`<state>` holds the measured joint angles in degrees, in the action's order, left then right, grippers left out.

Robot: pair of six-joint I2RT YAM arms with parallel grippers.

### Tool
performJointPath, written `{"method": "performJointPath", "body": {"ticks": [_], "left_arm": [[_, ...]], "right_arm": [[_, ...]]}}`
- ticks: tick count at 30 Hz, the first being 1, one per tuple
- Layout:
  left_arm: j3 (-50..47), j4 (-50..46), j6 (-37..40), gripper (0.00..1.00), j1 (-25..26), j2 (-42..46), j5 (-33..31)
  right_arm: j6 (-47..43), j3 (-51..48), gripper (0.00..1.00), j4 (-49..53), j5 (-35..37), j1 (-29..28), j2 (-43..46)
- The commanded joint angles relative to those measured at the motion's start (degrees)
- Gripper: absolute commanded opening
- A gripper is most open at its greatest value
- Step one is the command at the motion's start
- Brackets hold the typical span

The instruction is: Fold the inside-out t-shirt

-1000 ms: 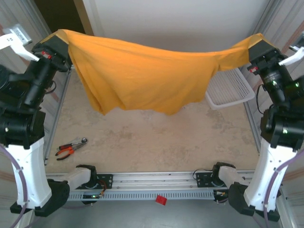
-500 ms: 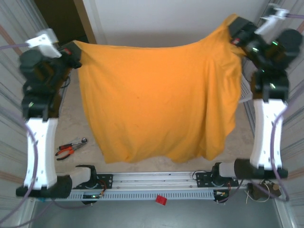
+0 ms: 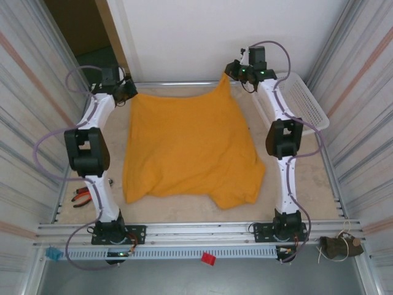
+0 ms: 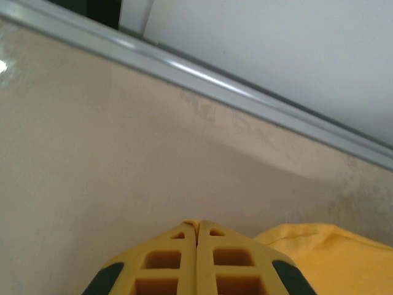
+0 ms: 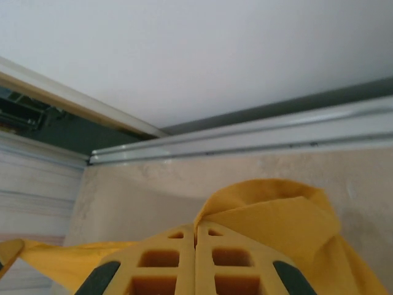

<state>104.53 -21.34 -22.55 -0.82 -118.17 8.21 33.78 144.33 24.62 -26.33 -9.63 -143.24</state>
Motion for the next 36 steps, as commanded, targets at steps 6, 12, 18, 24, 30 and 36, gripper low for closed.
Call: {"method": "performJointPath", "body": {"ticks": [6,12,18,24,30,36], "left_arm": [[17.2,-3.0,-0.5,0.67,-2.1,-7.1,1.4],[2.3,-3.6,-2.4,0.71,-2.2,7.3,0.2],[-27.5,-2.5,-10.4,0.71,-2.1,28.1,-1.6],[-45.5,-2.7,-12.4,0.7,-2.3,35.3,-2.4],[-49.2,-3.2,-11.1,0.7,-2.7,32.3,-5.3],[-44.2,-4.2,-7.7,0.7,-2.9,24.1,-8.2]], "right_arm": [[-1.6,0.9,0.81,0.7,-0.6,-0.3,5.5],[-2.2,-31.4,0.8,-6.2,0.9,-1.4,31.4],[1.1,-66.8,0.79,-7.6,4.3,-3.6,55.4],[3.9,-87.1,0.76,-3.2,11.3,-12.0,68.4],[8.0,-98.6,0.74,-2.9,17.1,-22.3,70.8],[9.7,-100.6,0.74,-6.7,18.2,-25.8,65.6]]}}
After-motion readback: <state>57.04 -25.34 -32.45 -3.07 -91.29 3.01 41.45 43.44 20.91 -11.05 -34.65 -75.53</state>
